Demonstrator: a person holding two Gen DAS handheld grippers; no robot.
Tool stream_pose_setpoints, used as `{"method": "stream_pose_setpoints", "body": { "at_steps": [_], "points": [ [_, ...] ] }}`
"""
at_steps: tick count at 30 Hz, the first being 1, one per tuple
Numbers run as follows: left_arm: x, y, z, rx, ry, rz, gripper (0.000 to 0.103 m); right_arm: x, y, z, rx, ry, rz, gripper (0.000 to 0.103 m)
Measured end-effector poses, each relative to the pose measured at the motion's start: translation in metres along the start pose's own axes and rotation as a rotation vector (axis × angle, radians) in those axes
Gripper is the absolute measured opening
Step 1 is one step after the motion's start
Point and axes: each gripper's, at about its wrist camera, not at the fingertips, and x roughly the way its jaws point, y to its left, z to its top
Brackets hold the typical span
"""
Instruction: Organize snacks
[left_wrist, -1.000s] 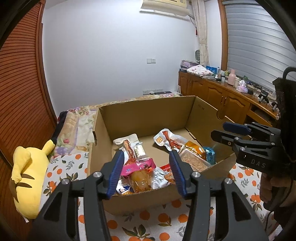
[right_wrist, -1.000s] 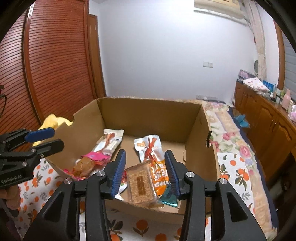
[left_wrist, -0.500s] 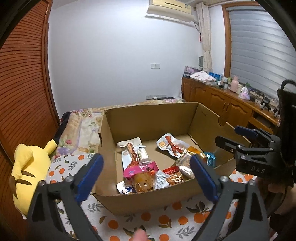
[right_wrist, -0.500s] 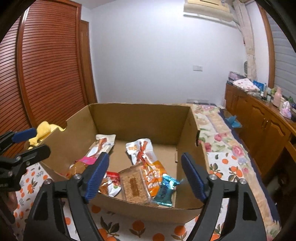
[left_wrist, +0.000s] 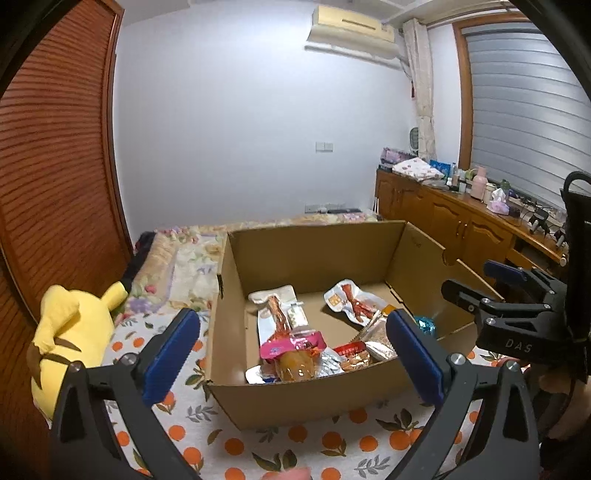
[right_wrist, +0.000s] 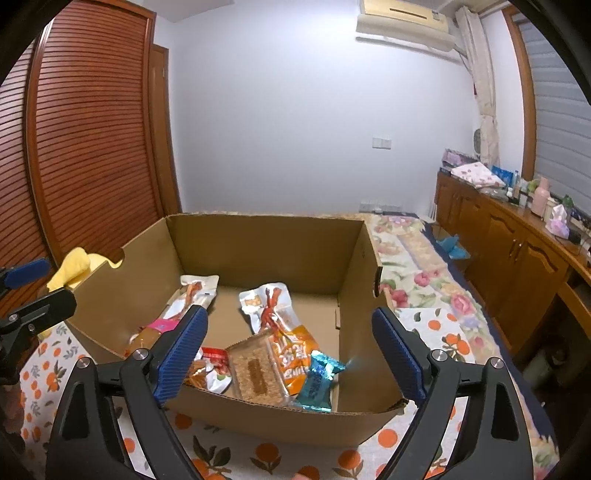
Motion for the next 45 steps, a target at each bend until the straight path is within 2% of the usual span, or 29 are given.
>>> {"method": "stream_pose_setpoints", "body": {
  "at_steps": [14,21,28,35,38,45],
  "points": [
    [-0.043,-0.013,-0.005,0.031,-0.065,0.022,0.103,-0.036,0.006,-0.003,0.005,-0.058,-0.007,0.093],
    [-0.068,-0.016,-0.007,0.011,-0.083,0.025,0.103,-0.062,0.009,-0.006,0.006,-0.08,-0.016,0.093],
    [-0.088,-0.018,-0.015,-0.007,-0.063,0.04,0.103,-0.093,0.014,-0.01,0.005,-0.098,-0.015,0.093],
    [-0.108,-0.017,-0.023,-0.015,-0.076,0.058,0.103,-0.119,0.02,-0.016,0.002,-0.115,-0.016,0.093],
    [-0.117,-0.016,-0.029,-0.009,-0.08,0.088,0.103,-0.129,0.022,-0.021,-0.003,-0.117,-0.015,0.093],
    [-0.133,-0.01,-0.045,-0.022,-0.065,0.1,0.103,-0.145,0.023,-0.038,0.006,-0.117,-0.017,0.093]
  ]
}}
